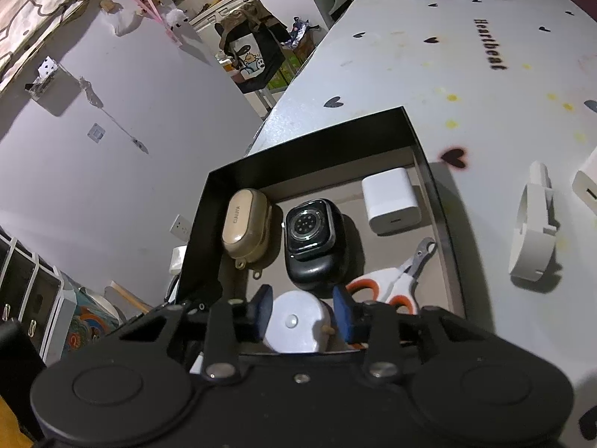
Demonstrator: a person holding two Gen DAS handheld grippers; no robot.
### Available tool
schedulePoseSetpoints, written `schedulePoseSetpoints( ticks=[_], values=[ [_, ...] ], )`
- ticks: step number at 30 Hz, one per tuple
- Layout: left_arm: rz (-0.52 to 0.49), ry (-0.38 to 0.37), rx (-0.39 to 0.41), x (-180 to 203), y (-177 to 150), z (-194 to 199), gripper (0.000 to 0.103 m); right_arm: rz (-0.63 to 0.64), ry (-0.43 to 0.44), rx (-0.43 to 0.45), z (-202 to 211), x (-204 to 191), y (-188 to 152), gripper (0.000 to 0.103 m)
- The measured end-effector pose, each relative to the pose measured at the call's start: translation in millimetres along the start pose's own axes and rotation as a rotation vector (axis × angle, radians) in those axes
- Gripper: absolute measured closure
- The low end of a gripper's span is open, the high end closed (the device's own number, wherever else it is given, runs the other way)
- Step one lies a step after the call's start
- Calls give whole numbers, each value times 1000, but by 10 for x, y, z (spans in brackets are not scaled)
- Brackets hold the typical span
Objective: Organize rigid objects
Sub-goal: 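Lower the tape measure into the black box and open the right gripper, then move the right gripper back over the white plug adapter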
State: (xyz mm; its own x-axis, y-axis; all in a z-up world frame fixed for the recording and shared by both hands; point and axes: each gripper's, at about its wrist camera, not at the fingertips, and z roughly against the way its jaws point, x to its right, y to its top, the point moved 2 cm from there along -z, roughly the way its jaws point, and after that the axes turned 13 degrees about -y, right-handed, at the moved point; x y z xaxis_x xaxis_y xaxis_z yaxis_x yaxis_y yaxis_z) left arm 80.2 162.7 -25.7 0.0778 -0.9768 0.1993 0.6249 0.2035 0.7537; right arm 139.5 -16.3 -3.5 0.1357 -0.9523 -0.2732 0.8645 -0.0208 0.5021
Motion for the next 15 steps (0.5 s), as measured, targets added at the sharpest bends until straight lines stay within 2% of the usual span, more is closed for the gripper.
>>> schedulePoseSetpoints(
  ticks=[9,15],
  values=[
    [0,0,0,3,-1,-1,98,82,-52,91,263,87,-71,49],
    [2,0,0,-3,0,0,98,149,-81,153,447,142,-154,45]
  ],
)
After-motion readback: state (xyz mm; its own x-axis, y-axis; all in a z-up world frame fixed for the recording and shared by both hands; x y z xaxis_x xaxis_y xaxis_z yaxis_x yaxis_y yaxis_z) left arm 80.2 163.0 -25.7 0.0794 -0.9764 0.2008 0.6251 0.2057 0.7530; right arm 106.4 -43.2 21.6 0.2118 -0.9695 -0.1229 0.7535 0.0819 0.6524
